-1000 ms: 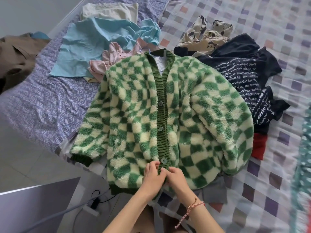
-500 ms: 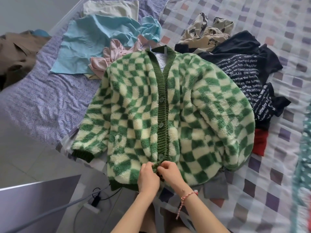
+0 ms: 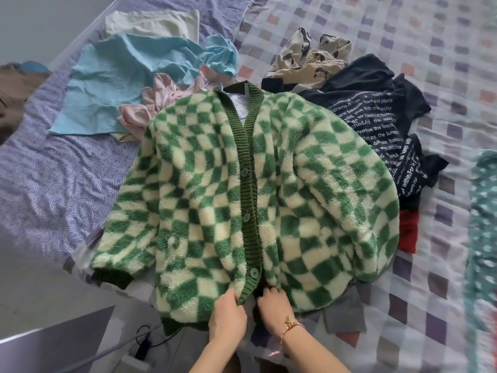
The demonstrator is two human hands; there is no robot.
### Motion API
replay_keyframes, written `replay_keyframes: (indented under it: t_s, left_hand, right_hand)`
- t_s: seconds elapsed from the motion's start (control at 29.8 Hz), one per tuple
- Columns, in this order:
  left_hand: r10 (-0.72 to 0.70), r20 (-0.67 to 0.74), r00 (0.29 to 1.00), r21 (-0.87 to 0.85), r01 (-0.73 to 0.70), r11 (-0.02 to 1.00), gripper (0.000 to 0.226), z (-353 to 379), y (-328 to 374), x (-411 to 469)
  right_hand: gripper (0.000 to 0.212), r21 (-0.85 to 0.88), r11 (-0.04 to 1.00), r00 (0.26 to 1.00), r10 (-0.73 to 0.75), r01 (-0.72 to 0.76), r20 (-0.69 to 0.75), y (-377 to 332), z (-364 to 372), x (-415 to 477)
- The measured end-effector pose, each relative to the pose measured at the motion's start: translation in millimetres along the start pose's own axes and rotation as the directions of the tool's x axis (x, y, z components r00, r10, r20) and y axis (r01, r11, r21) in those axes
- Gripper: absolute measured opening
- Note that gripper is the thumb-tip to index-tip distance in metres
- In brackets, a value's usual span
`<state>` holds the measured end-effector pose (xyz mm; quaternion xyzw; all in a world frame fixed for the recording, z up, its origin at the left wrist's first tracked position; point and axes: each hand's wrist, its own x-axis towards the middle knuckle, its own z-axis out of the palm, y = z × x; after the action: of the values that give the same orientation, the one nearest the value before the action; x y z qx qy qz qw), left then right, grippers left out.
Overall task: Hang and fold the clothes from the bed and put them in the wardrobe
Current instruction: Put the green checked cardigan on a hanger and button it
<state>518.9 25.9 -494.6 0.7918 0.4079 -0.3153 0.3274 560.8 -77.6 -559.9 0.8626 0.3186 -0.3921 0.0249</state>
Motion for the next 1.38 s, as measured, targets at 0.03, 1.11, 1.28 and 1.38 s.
replay_keyframes:
  t_s: [0.03,1.11,1.28,1.38]
  left_hand:
    - [0.018,-0.002,1.0,-0.023,-0.018,1.0,0.01,-0.7,-1.0,1.6]
    - [0.238,0.065,0.969,-0.432,-0.187,0.882,0.033,-22.7,50.1,-33.5]
    - [0.294,0.076,0.953,-0.468,-0.226,0.854,0.026,-27.9,63.3,-38.5]
    - [0.321,0.053,0.945,-0.405,-0.274,0.872,0.034,-30.9,67.4,-40.5]
  right_hand:
    - [0.027,0.125,0.992,1.0,0.01,-0.007,-0.019,3.7,-3.1,0.8]
    - [0.029,0.956,-0.268,0.976,0.146,-0.119,0.162,41.8,-83.8,-48.8]
    - [0.03,0.984,-0.166,0.965,0.242,-0.058,0.098,45.4,-101.2,-60.0]
    - [0.031,0.997,-0.042,0.959,0.273,-0.063,0.072,46.4,-111.4,-65.4]
